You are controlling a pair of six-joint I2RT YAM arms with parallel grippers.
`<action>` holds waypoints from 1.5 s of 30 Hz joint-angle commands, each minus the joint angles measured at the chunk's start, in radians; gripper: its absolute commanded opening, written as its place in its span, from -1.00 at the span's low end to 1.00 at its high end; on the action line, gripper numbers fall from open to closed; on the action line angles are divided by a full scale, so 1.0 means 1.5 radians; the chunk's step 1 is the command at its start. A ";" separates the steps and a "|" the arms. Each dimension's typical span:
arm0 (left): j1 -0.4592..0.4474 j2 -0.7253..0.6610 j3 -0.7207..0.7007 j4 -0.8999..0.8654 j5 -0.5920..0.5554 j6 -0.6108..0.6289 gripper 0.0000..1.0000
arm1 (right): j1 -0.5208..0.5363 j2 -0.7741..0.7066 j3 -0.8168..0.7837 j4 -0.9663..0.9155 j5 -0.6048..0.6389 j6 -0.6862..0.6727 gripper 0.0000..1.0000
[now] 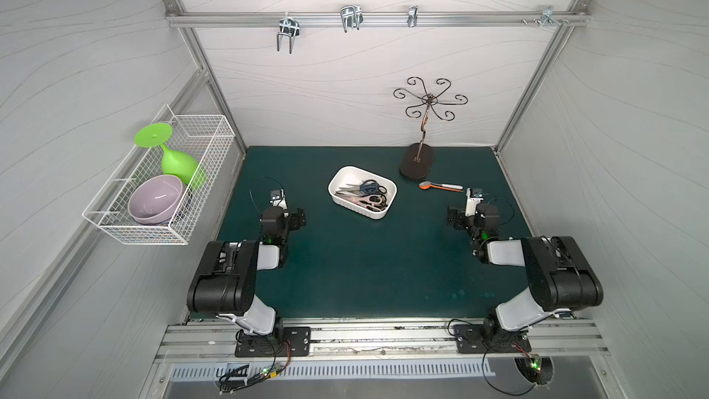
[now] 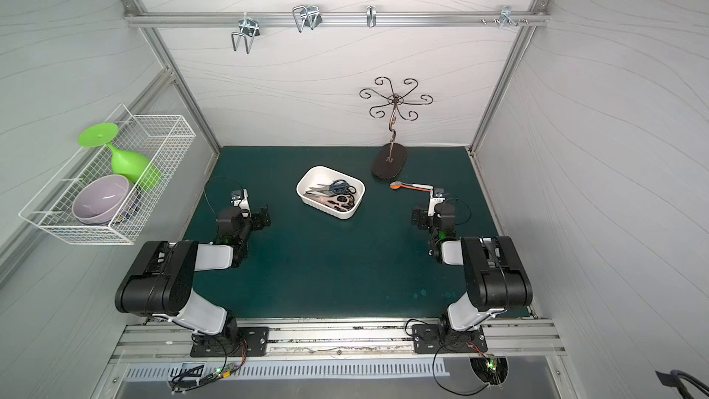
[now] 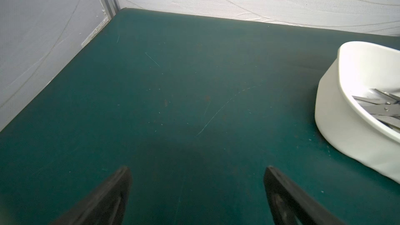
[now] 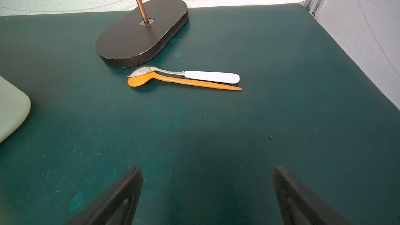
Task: Take the scissors out of the storage box
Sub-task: Pick up the scissors from the storage box.
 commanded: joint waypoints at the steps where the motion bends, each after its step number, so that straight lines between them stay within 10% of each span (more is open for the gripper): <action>1: -0.002 -0.010 0.011 0.002 0.001 0.001 1.00 | -0.001 0.004 0.003 0.018 -0.005 -0.004 0.98; 19: -0.005 -0.030 0.039 -0.059 -0.014 0.001 1.00 | -0.007 -0.008 0.005 0.013 0.000 0.002 0.94; 32: -0.099 -0.054 0.331 -0.578 -0.057 -0.155 0.99 | 0.082 -0.078 0.371 -0.521 -0.001 0.002 0.75; 38: -0.104 -0.045 0.348 -0.661 0.007 -0.351 0.97 | 0.208 -0.020 0.553 -0.719 -0.063 -0.030 0.60; 45: -0.103 -0.071 0.353 -0.775 0.068 -0.350 0.90 | 0.304 0.100 0.678 -0.846 -0.095 -0.072 0.37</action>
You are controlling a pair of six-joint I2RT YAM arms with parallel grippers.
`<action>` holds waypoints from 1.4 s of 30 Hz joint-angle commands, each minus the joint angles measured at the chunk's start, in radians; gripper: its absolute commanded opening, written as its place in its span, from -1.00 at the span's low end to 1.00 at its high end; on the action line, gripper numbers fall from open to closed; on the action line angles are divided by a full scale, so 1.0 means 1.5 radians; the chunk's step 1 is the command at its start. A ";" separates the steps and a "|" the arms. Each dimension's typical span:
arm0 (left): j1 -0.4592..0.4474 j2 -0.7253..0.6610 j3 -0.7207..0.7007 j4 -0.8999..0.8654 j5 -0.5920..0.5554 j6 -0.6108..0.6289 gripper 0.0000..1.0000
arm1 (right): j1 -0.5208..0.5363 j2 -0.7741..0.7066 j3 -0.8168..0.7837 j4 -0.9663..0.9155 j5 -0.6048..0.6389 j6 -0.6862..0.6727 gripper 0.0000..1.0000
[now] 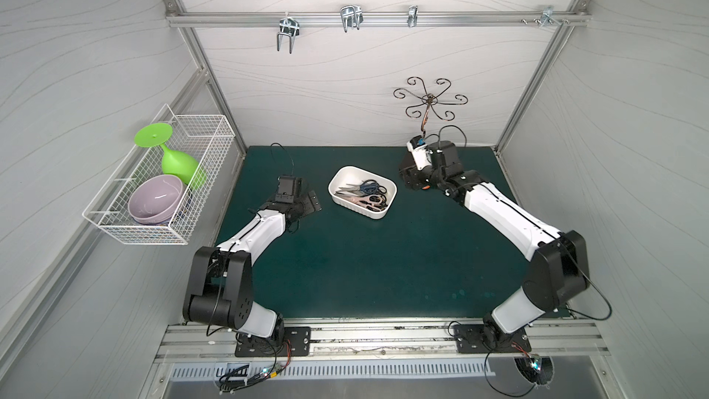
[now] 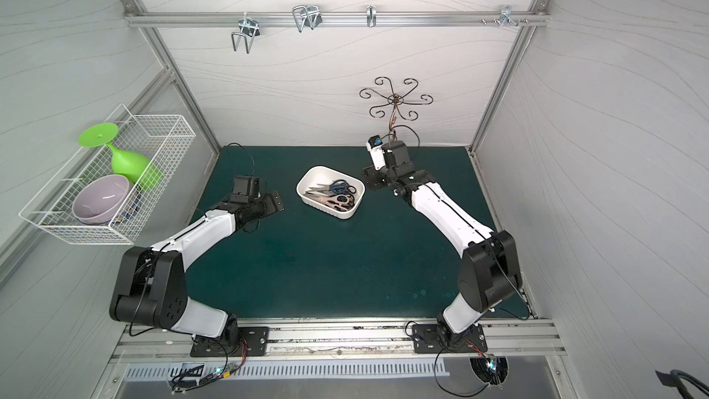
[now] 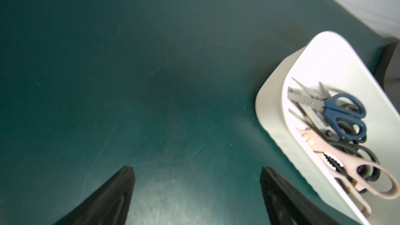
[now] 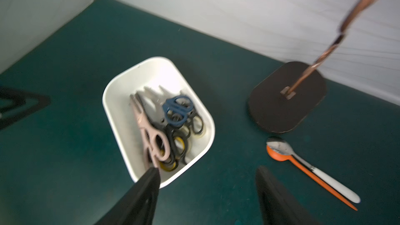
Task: Take the scissors out of the storage box
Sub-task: Pick up the scissors from the storage box.
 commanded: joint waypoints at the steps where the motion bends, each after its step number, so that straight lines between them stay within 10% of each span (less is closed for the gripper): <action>1: 0.001 -0.028 0.010 -0.049 0.048 -0.020 0.90 | 0.022 0.061 0.045 -0.121 -0.029 -0.033 0.33; 21: 0.021 0.001 0.046 -0.076 0.187 -0.019 0.91 | 0.137 0.303 0.258 -0.186 0.104 -0.189 -0.34; 42: 0.047 0.015 0.037 -0.068 0.209 -0.025 0.90 | 0.160 0.395 0.309 -0.179 0.220 -0.333 -0.53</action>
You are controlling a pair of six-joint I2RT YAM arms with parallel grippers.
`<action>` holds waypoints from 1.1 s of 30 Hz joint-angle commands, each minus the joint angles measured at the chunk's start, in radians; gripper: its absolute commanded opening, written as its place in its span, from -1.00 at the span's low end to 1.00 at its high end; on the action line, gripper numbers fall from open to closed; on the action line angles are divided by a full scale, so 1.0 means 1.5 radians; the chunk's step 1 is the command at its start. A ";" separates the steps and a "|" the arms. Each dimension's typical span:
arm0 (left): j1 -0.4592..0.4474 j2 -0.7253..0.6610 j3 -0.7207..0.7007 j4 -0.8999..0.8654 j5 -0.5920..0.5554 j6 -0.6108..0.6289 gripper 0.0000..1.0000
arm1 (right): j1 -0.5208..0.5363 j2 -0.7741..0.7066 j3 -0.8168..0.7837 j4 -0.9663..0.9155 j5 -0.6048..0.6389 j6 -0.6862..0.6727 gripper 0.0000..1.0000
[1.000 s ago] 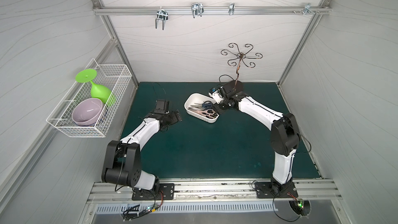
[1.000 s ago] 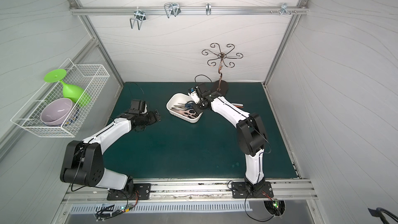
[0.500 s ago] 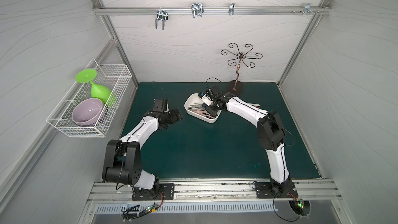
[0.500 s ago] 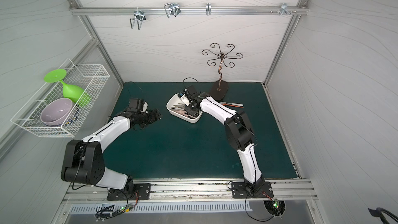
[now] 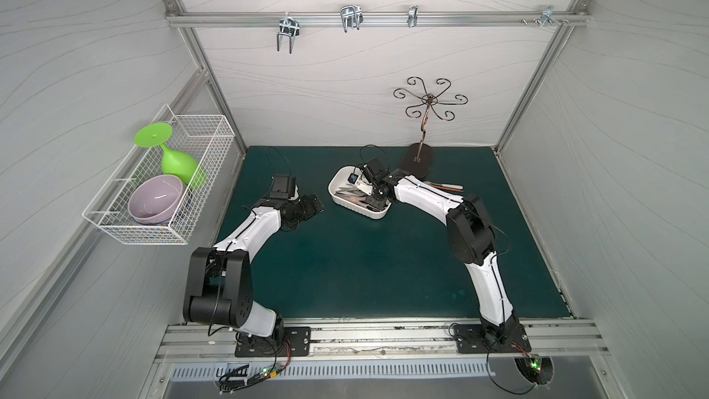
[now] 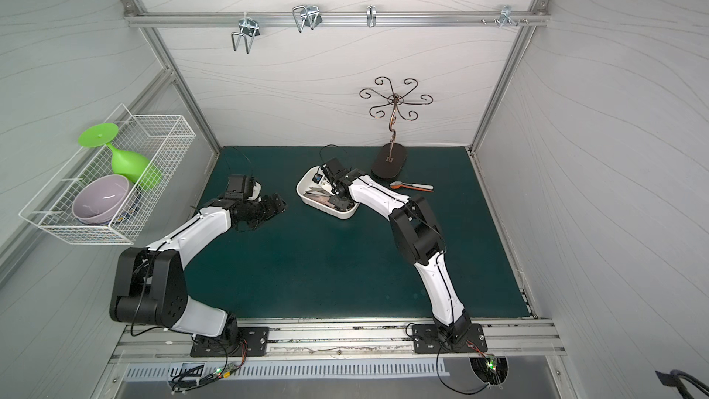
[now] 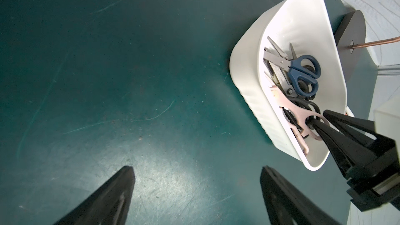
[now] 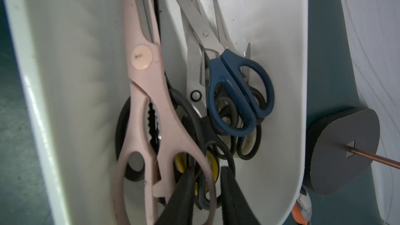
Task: Take the scissors out of the storage box
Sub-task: Pick up the scissors from the storage box.
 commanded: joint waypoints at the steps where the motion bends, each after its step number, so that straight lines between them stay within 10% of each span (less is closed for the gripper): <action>1: 0.007 0.010 0.010 0.003 0.010 -0.001 0.90 | 0.008 0.014 0.009 0.001 0.022 -0.020 -0.56; 18: 0.014 0.026 0.009 0.011 0.027 -0.011 0.90 | 0.009 0.015 0.008 0.019 0.042 -0.041 -1.00; 33: 0.014 0.034 0.021 0.024 0.064 -0.052 0.89 | -0.078 -0.099 0.002 -0.029 -0.161 0.162 -1.00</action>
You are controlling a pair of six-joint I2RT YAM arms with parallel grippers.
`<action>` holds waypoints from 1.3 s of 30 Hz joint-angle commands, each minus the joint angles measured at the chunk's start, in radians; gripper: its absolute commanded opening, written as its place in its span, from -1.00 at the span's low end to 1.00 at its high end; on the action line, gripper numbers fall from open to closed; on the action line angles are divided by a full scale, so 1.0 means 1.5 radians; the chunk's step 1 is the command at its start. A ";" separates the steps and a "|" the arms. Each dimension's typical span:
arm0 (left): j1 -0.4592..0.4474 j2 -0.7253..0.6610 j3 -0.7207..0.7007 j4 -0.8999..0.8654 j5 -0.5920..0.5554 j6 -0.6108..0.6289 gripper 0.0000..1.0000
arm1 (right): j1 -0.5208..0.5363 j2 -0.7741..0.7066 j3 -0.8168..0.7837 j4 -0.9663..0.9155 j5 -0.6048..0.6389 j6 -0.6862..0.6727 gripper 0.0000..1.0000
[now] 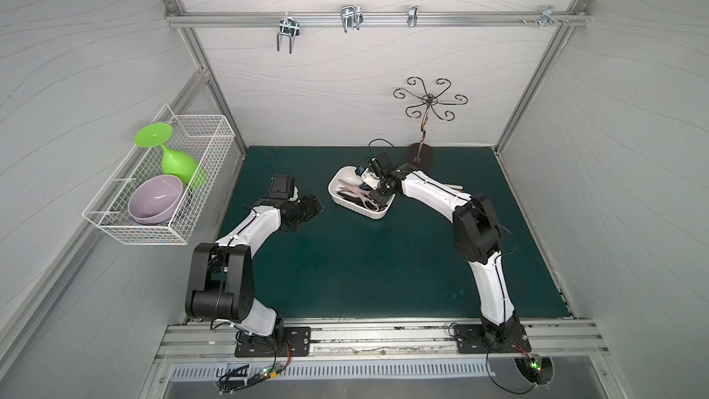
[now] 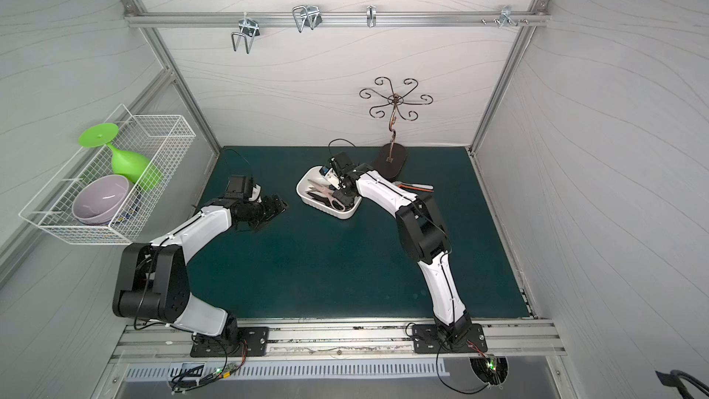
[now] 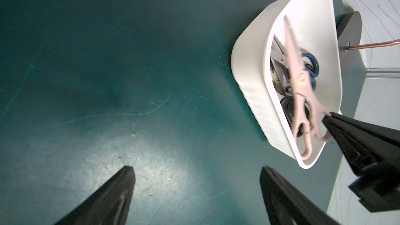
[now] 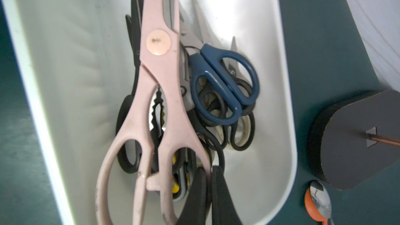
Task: Take the scissors out of the storage box
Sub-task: Pick up the scissors from the storage box, then place the scissors at the center of the board.
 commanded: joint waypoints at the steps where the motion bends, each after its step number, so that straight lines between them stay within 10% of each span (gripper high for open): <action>1: 0.003 0.014 0.021 0.023 0.022 -0.020 0.89 | -0.027 -0.067 -0.004 -0.016 -0.073 0.072 -1.00; 15: 0.001 0.010 0.027 0.032 0.025 -0.038 0.87 | -0.120 -0.194 -0.141 0.029 -0.158 0.255 -1.00; 30: -0.058 0.038 0.058 0.040 0.016 -0.014 0.79 | -0.292 -0.413 -0.456 0.027 -0.086 0.367 -1.00; 39: -0.058 0.034 0.058 0.034 0.013 -0.011 0.79 | -0.314 -0.386 -0.483 -0.017 -0.042 0.324 -1.00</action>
